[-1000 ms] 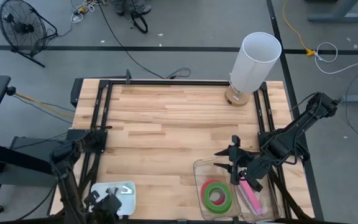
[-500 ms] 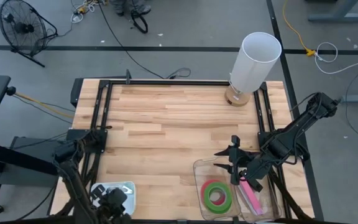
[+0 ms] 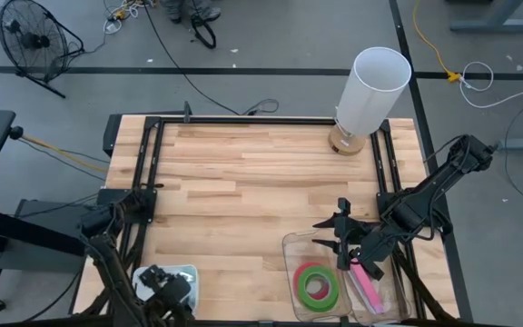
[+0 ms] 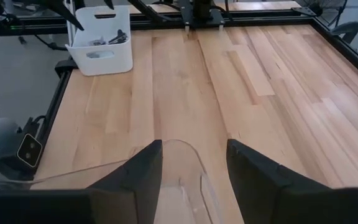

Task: Pick and place Stapler, Stapler remover, tape
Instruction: Return to Home Position

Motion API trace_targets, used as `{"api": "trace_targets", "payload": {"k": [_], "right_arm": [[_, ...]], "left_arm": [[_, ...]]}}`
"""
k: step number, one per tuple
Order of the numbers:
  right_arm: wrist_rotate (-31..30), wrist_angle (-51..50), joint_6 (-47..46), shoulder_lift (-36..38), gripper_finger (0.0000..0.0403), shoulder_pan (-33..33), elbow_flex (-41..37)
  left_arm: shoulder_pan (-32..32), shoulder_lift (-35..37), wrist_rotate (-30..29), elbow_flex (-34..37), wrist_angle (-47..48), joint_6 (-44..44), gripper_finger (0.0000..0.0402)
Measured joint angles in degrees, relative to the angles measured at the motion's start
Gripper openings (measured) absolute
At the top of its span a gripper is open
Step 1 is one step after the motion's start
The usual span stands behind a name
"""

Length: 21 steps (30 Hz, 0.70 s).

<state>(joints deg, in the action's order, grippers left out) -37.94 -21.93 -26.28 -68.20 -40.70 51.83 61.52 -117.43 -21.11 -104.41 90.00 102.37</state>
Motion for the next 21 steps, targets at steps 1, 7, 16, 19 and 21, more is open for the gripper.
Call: {"api": "trace_targets", "payload": {"k": [1,7,16,19,21], "right_arm": [[-0.03,0.14,0.0,0.0,0.0178,0.01,0.0],[-8.72,6.39,4.89,0.0,0.0178,0.06,0.0],[-26.4,43.1,39.48,0.04,0.0178,6.93,-0.01],[-21.77,49.18,45.34,0.06,0.0178,11.66,0.0],[-21.11,49.05,43.83,0.04,0.0178,13.85,0.0]], "left_arm": [[-0.41,0.0,-2.79,-0.01,0.04,-0.04,0.0382],[-6.93,1.46,-19.79,-0.03,0.0,-13.1,0.0379],[-27.36,5.03,-36.6,-0.03,-3.35,-42.57,0.0374],[-35.31,5.88,-36.09,-0.05,-13.02,-55.75,0.0374],[-39.81,5.9,-32.09,-0.03,-20.4,-64.69,0.0374]]}}
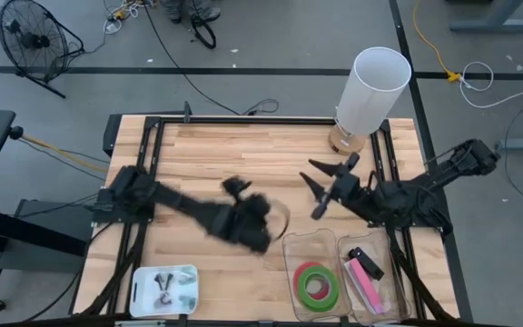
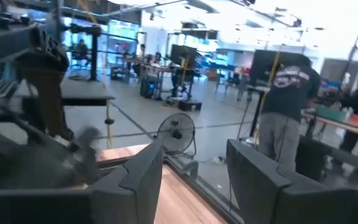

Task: Pick and place Stapler, Stapler remover, tape
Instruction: Return to Home Position

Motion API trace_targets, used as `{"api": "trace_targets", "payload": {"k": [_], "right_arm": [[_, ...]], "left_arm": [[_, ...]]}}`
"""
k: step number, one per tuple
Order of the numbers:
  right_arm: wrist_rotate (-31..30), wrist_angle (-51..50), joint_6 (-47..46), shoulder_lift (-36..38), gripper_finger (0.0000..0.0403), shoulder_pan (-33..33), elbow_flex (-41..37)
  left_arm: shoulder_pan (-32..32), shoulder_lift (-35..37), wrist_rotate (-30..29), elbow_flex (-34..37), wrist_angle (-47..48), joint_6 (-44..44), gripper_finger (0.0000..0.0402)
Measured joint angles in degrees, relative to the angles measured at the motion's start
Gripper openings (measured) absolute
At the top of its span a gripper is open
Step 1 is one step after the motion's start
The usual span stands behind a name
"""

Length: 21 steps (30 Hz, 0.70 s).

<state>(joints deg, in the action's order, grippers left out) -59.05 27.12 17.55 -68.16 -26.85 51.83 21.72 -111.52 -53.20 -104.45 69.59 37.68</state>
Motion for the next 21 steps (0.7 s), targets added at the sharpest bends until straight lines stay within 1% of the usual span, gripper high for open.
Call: {"api": "trace_targets", "payload": {"k": [2,4,6,9,11,12,15,17,21], "right_arm": [[-0.04,-0.53,-2.82,0.0,0.0178,1.16,0.0],[-0.02,-0.95,-5.75,-0.02,0.0178,2.03,0.0],[-0.02,-0.96,-8.02,-0.02,0.0178,2.37,0.0],[-0.02,-0.99,-9.99,-0.02,0.0178,2.46,0.0],[-0.02,-0.94,-10.38,-0.02,0.0178,2.44,0.0],[-0.58,-0.42,-10.54,-0.04,0.0178,2.44,0.0],[-2.67,0.64,-10.66,0.0,0.0178,2.47,0.0],[-3.68,0.73,-10.83,0.0,0.0178,2.51,0.0],[-2.57,0.49,-11.1,0.0,0.0178,3.8,0.0]], "left_arm": [[-3.67,-0.04,5.79,0.0,-6.06,-5.82,0.0374],[-6.89,-0.1,12.53,0.0,-12.04,-8.44,0.0374],[-9.77,-0.22,18.96,0.0,-17.21,-8.25,0.0374],[-13.57,-0.22,25.66,0.0,-25.11,-6.33,0.0374],[-15.66,-0.22,28.38,0.0,-29.67,-4.94,0.0374],[-16.53,-0.22,29.74,0.0,-31.07,-6.21,0.0374],[-18.38,-0.23,33.34,0.0,-32.46,-10.31,0.0374],[-19.17,-0.24,34.48,0.0,-32.47,-12.91,0.0374],[-21.22,-0.24,37.4,0.0,-32.45,-14.73,0.0374]]}}
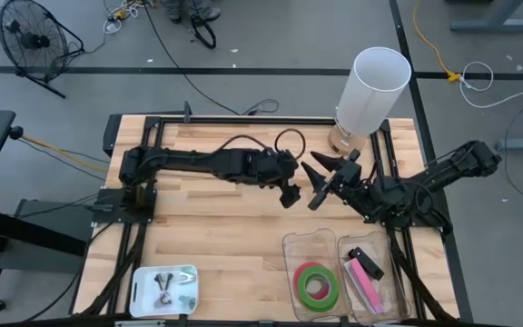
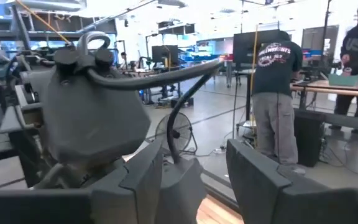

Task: Pick and place Stapler, Stapler remover, tape
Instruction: Return to Home Position

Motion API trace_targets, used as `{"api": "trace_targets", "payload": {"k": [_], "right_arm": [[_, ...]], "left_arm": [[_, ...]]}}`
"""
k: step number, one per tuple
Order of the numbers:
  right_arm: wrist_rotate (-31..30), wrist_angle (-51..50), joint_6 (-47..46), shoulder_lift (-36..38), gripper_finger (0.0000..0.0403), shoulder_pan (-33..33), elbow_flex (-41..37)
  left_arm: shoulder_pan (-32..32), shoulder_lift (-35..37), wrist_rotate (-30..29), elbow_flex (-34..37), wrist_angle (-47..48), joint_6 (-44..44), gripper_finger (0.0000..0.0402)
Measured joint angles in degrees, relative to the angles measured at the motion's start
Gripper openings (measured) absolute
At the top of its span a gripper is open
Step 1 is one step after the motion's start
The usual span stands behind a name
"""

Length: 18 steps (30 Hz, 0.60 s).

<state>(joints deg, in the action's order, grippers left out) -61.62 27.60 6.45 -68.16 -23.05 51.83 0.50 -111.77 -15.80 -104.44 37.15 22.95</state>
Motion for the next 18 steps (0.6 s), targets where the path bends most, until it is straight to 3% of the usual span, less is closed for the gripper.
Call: {"api": "trace_targets", "payload": {"k": [3,13,18], "right_arm": [[1.17,-2.09,-0.01,1.77,0.0178,0.72,-0.02],[19.83,-12.51,-0.03,16.29,0.0178,7.04,-0.18],[24.35,-2.02,-0.04,25.75,0.0178,10.51,-9.13]], "left_arm": [[-0.74,0.55,-0.04,0.03,0.15,0.59,0.0374],[-0.2,13.73,-0.03,0.02,0.13,3.47,0.0374],[2.67,21.41,0.06,-0.02,-0.84,3.43,0.0374]]}}
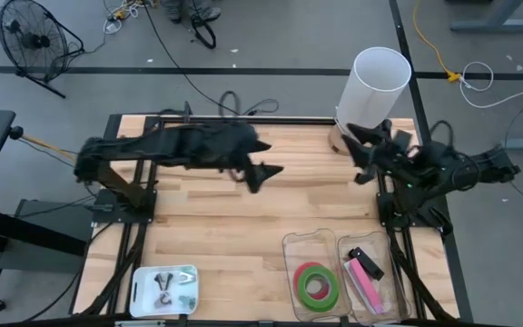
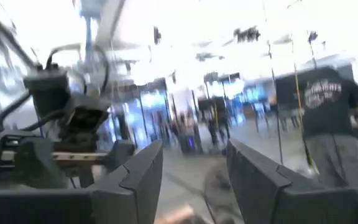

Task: Pick and place Stapler, Stapler remover, tape
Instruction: Return to Home Position

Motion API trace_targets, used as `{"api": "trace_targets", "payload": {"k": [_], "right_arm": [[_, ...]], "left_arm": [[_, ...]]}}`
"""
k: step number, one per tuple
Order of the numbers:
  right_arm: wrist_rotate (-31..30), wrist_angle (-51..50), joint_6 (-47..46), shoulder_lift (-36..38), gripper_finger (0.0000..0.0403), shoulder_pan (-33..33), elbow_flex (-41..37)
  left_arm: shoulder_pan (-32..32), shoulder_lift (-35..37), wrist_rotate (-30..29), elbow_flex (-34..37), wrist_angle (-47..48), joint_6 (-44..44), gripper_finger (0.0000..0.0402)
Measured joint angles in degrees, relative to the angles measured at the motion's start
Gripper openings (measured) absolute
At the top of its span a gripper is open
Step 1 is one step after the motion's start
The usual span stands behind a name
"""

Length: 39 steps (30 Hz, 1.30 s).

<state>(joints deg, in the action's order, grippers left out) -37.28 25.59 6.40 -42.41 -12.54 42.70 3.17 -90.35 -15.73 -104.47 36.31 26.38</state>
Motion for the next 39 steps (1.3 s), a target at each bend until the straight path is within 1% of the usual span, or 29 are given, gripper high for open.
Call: {"api": "trace_targets", "payload": {"k": [1,3,5,7,9,11,12,14,21,26,30,32,33,39], "right_arm": [[0.62,3.46,0.01,2.11,0.0178,0.75,-3.1],[0.87,9.01,-0.01,6.0,0.0178,2.2,-8.78],[0.5,10.2,0.03,9.81,0.0178,3.55,-13.51],[0.5,9.47,0.01,13.99,0.0178,4.99,-17.43],[0.08,8.83,0.05,17.83,0.0178,6.45,-20.41],[-2.07,7.61,0.04,21.4,0.0178,7.77,-22.63],[-2.98,7.11,0.08,23.04,0.0178,8.46,-23.53],[-4.43,6.31,0.08,26.03,0.0178,9.67,-25.49],[-9.7,6.45,0.1,35.77,0.0178,12.18,-31.27],[-12.41,6.53,0.1,41.84,0.0178,13.47,-34.69],[-14.8,10.7,0.13,42.36,0.0178,14.78,-38.48],[-14.78,12.8,0.12,42.42,0.0178,15.12,-40.83],[-15.04,11.87,-0.05,42.42,0.0178,15.31,-42.0],[-16.09,0.2,0.2,42.31,0.0178,15.85,-41.9]], "left_arm": [[0.64,1.22,0.11,0.12,0.23,0.02,0.0374],[1.83,3.82,0.12,1.89,-3.3,0.02,0.0374],[2.83,6.92,-0.01,5.87,-8.6,0.04,0.0374],[3.35,10.33,0.05,11.95,-18.14,0.02,0.0374],[3.49,13.48,0.13,19.35,-30.03,0.01,0.0374],[3.44,16.43,0.06,26.59,-38.91,0.02,0.0374],[3.39,18.09,0.1,29.92,-41.85,0.03,0.0374],[3.38,21.87,-0.12,35.99,-44.71,0.04,0.0374],[3.12,34.46,0.06,55.42,-44.93,0.02,0.0374],[1.5,42.63,0.14,67.34,-44.8,0.02,0.0374],[-0.06,49.21,0.12,74.47,-43.69,0.02,0.0374],[-0.49,52.91,0.17,77.62,-43.75,0.02,0.0374],[-0.53,55.13,0.05,79.39,-43.25,0.02,0.0374],[-0.49,67.94,0.32,87.79,-43.64,0.02,0.0374]]}}
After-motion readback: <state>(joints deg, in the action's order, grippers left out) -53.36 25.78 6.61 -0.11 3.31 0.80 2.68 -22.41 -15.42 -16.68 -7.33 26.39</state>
